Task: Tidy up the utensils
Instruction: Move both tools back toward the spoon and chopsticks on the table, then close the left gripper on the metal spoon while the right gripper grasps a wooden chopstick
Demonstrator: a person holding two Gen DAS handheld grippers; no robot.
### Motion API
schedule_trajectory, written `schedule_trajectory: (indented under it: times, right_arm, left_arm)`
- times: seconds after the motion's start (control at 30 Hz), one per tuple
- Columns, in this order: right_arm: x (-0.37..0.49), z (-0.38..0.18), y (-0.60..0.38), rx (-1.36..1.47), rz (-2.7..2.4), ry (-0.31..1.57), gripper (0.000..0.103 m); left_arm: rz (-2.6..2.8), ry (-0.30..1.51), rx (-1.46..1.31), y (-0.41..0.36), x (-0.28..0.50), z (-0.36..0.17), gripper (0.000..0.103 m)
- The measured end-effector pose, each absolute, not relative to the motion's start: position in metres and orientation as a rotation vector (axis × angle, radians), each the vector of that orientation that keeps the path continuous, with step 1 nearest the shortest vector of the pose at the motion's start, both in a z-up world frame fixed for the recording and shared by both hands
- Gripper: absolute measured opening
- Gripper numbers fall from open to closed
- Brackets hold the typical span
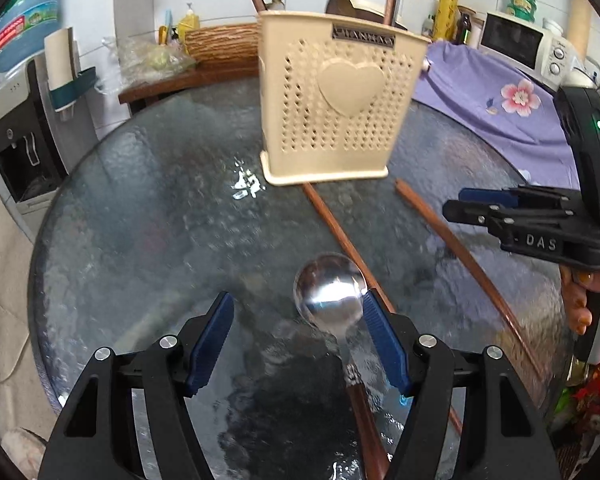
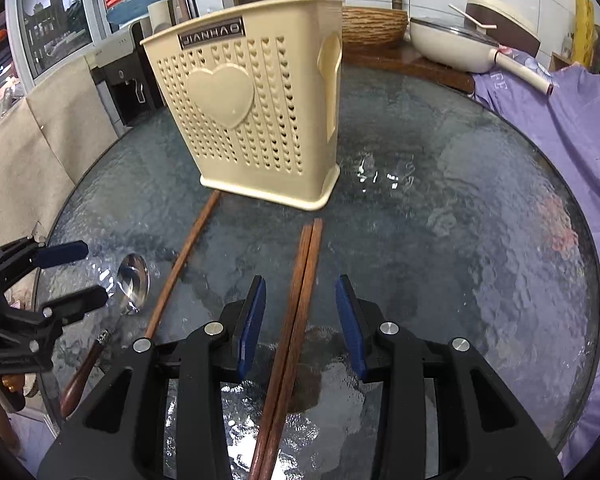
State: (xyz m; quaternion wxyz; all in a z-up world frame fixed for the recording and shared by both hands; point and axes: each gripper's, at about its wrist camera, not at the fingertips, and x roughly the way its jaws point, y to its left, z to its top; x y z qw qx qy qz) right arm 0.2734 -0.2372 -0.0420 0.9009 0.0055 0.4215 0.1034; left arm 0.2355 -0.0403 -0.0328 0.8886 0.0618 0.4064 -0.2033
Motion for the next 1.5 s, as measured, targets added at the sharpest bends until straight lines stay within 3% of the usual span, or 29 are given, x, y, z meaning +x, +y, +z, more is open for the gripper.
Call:
schedule_trajectory:
  times: [0.9, 1.5]
  right_arm:
    - [0.276, -0.056, -0.243, 0.002, 0.175, 0.941, 0.026]
    - [0.296, -0.059, -0.234, -0.063, 0.15, 0.972, 0.023]
  left_arm:
    - [-0.438, 0.882, 0.175, -0.058, 0.232, -0.055, 0.063]
    - [-0.413, 0.864, 0.221, -0.074, 0.24, -0.056, 0.053]
